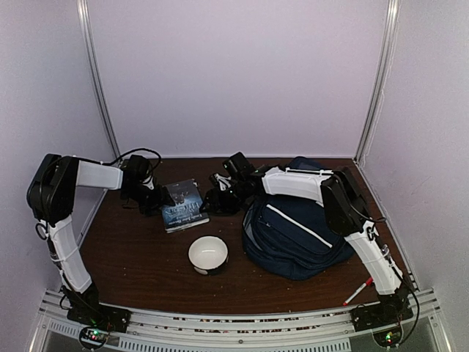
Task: Pack the student bag
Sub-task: Pick up the book from the center of the board.
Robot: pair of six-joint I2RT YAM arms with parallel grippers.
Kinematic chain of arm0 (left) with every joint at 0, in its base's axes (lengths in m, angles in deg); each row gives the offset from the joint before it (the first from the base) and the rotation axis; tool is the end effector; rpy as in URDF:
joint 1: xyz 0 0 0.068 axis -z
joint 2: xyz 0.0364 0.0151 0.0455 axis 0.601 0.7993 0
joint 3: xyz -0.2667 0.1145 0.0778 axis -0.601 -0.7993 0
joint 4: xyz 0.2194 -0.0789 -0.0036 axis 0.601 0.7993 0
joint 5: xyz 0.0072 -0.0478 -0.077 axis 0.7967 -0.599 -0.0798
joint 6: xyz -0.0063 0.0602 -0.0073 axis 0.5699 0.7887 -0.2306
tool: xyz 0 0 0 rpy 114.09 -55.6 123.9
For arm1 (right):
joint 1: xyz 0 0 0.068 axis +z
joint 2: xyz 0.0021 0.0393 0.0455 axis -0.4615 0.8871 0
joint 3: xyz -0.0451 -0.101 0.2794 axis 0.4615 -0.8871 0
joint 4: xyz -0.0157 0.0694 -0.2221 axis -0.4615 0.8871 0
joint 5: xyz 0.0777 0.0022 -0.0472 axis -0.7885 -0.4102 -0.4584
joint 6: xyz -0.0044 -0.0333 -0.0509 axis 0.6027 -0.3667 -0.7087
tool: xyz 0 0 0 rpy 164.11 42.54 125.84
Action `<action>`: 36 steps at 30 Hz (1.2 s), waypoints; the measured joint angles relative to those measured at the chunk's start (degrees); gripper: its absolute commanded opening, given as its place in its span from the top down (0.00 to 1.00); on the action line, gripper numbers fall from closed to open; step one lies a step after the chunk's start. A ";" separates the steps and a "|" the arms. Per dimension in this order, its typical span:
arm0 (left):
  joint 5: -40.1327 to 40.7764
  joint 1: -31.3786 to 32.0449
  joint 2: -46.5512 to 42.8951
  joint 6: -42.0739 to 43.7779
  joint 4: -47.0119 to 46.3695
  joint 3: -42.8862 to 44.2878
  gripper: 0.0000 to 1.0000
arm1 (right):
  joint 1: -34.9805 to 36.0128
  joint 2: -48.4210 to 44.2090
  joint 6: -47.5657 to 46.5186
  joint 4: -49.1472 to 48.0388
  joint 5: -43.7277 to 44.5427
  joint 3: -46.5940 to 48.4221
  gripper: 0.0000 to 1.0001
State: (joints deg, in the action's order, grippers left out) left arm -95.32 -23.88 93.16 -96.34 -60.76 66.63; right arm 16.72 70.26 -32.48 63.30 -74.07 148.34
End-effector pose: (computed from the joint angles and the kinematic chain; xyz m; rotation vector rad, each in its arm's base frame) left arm 0.3561 -0.0975 0.1862 -0.5942 2.6795 -0.7398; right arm 0.3743 0.4023 0.1793 -0.5831 2.6067 1.3285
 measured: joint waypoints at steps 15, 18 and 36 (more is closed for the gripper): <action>-5.27 -1.44 1.44 -6.12 -7.37 -1.60 0.40 | 0.11 4.85 10.56 -7.34 -4.76 1.42 0.47; -5.53 -1.97 1.46 -6.27 -9.94 -2.78 0.43 | 0.09 5.33 12.87 -9.38 -6.75 1.07 0.49; -5.77 0.55 0.59 -7.34 -18.73 -7.91 0.56 | 1.46 5.49 35.58 -44.09 -20.92 -10.27 0.50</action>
State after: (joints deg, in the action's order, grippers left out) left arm -101.09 -23.33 93.75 -103.68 -79.50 58.72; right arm 18.19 75.74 3.11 19.22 -94.98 138.06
